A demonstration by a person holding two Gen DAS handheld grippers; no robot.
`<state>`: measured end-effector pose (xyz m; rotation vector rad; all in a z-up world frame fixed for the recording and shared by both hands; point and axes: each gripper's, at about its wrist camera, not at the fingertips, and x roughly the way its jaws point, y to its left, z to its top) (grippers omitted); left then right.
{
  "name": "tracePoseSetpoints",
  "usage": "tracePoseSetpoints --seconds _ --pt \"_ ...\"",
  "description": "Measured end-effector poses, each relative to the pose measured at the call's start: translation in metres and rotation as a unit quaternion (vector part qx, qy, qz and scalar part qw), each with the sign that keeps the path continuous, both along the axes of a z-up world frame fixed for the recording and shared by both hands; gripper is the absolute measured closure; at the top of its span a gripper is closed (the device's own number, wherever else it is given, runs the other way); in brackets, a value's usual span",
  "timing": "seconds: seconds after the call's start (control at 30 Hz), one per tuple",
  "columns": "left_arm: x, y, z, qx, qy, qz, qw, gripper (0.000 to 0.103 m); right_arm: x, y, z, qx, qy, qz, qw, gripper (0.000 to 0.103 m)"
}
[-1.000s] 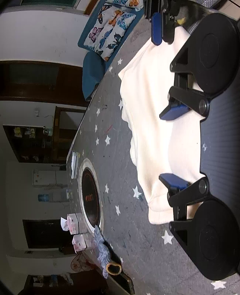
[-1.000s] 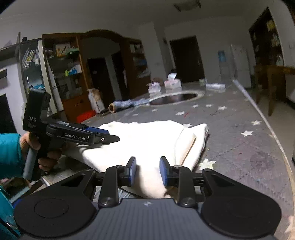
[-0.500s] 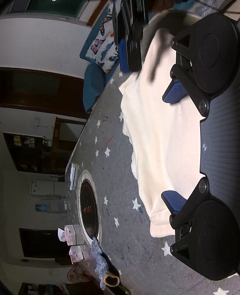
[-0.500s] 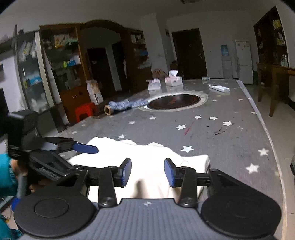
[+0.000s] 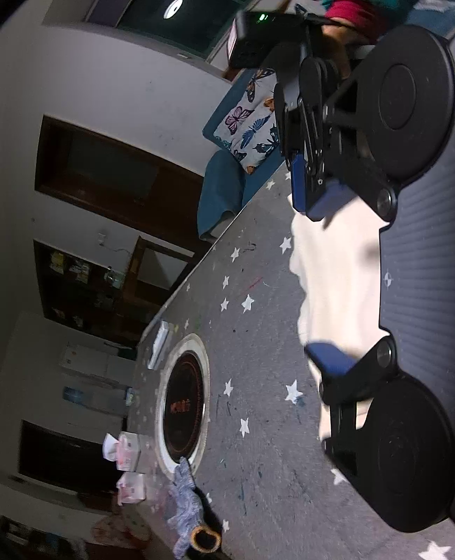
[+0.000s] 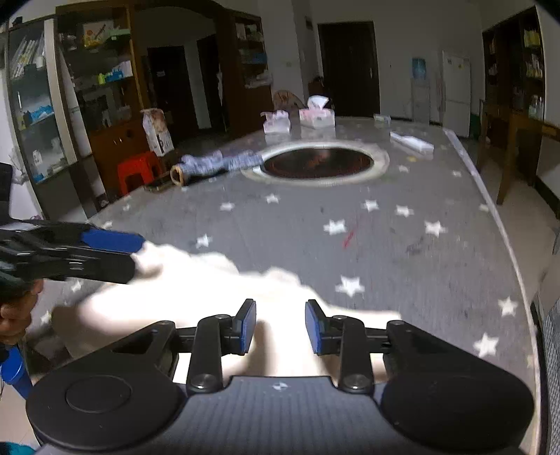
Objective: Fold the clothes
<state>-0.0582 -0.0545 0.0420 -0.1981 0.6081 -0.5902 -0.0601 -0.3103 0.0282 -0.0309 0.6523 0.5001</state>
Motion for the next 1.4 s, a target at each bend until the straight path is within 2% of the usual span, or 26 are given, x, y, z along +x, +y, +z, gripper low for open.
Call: tracePoseSetpoints --seconds 0.07,0.13,0.33,0.47,0.6,0.77,0.9,1.17,1.4 --pt "0.012 -0.003 -0.003 -0.003 0.015 0.001 0.9999 0.061 0.006 0.005 0.004 0.007 -0.001 0.004 1.0 0.078" --pt "0.024 -0.006 -0.009 -0.003 0.032 0.006 0.9995 0.07 0.012 0.012 0.005 0.008 0.001 0.009 1.0 0.081" --pt "0.039 -0.008 -0.025 0.025 0.051 0.023 0.9981 0.078 0.03 0.032 -0.006 -0.015 0.023 0.012 1.0 0.085" --pt "0.039 -0.007 -0.023 0.024 0.057 0.026 0.9977 0.078 0.031 0.038 -0.007 -0.037 0.021 0.013 0.999 0.085" --pt "0.036 -0.01 -0.013 0.035 0.031 0.029 0.9985 0.075 0.028 0.04 0.001 -0.024 0.013 0.018 0.999 0.085" --pt "0.046 -0.013 -0.023 0.058 0.048 0.032 0.9966 0.078 0.036 0.052 -0.007 -0.031 0.026 0.024 0.999 0.085" --pt "0.045 -0.01 -0.021 0.053 0.051 0.034 0.9968 0.077 0.034 0.054 -0.005 -0.035 0.025 0.029 0.999 0.085" --pt "0.014 0.012 -0.005 0.023 0.031 0.043 0.9983 0.077 -0.016 0.053 0.014 -0.025 0.006 0.084 0.996 0.084" --pt "-0.038 0.009 0.0 0.033 0.009 -0.01 0.9994 0.077 -0.062 0.06 0.019 -0.027 -0.016 0.125 0.992 0.084"
